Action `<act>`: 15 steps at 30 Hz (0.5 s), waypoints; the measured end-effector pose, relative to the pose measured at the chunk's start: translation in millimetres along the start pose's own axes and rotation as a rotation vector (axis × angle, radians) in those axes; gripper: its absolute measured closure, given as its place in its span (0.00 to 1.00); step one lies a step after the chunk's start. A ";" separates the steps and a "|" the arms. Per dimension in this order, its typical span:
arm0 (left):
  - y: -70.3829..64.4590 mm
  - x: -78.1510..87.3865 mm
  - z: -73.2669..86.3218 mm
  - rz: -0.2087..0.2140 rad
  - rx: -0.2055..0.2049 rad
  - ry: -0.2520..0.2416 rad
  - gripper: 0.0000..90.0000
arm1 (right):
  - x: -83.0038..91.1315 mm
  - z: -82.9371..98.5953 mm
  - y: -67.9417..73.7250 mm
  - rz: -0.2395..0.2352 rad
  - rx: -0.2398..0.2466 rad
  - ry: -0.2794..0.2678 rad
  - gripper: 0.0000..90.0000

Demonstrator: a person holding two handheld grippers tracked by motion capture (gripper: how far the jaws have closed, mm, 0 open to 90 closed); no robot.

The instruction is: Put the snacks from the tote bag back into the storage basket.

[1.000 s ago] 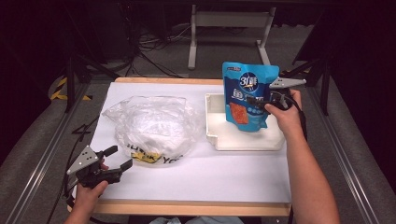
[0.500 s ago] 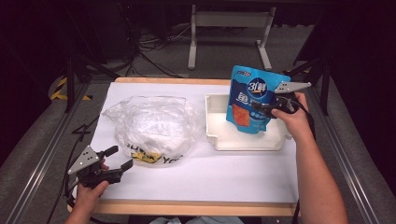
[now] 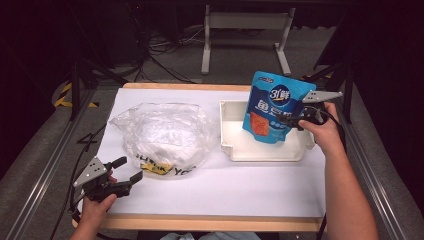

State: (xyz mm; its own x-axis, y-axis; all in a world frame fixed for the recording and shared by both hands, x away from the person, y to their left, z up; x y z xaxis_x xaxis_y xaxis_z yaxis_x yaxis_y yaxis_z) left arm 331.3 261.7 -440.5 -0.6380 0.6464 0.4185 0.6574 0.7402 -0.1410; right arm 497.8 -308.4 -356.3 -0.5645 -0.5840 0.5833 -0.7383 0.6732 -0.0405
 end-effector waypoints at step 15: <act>0.2 0.8 -0.5 -0.001 -0.001 -0.004 0.21 | 12.0 -1.3 5.4 0.038 -0.080 -0.037 0.12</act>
State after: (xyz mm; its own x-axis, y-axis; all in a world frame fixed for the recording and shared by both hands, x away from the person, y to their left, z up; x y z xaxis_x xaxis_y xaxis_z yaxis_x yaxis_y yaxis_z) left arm 331.1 262.2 -439.7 -0.6399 0.6467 0.4151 0.6576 0.7403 -0.1396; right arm 487.6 -311.2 -348.4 -0.6064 -0.5726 0.5518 -0.6851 0.7285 0.0032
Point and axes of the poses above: each handheld gripper's, and its own axes: x roughly backward along the jaws, z roughly out of its underside, y roughly to its left, the point moved 3 cm from there along -x, roughly forward along the jaws, and after that the axes turned 5 degrees about y, right-handed, at the moved point
